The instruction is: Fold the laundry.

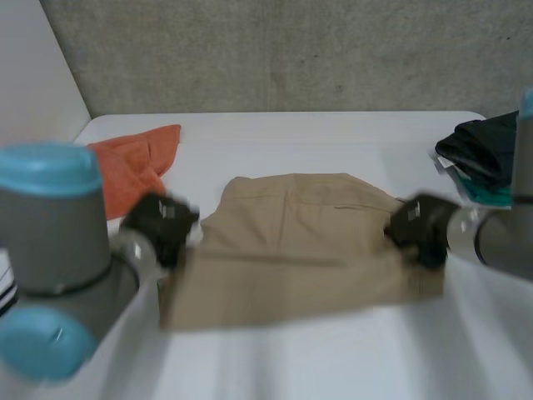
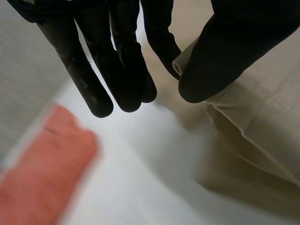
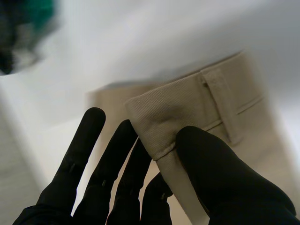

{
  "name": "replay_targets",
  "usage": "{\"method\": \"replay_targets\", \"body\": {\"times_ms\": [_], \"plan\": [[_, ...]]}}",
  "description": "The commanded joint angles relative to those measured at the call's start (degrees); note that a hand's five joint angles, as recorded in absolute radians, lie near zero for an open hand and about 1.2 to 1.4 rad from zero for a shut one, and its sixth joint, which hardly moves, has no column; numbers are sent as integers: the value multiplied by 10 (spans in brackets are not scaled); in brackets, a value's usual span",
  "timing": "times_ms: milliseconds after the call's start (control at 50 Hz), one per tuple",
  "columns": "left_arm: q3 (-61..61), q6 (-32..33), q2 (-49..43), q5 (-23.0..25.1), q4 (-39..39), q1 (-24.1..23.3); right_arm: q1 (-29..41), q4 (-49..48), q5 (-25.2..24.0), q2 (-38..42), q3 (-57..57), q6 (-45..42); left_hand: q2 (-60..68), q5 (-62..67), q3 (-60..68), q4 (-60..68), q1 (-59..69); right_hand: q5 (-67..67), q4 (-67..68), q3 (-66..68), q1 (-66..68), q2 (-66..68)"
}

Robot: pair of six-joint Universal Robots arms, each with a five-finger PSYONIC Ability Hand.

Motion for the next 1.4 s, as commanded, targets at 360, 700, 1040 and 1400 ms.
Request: {"method": "replay_targets", "body": {"times_ms": [360, 700, 1040, 1400], "plan": [[297, -104, 0, 14, 262, 63, 29, -595, -2, 37, -210, 297, 114, 123, 117, 113, 155, 126, 116, 123, 170, 128], [59, -51, -146, 11, 242, 25, 33, -468, -14, 216, -103, 176, 114, 123, 117, 113, 155, 126, 116, 123, 170, 128], [-52, 4, -31, 3, 124, -18, 28, -214, -27, 77, 15, 154, 114, 123, 117, 113, 155, 126, 116, 123, 170, 128], [-138, 41, 96, -48, -157, -84, -18, 58, -24, -63, 173, -34, 114, 123, 117, 113, 155, 126, 116, 123, 170, 128]]}}
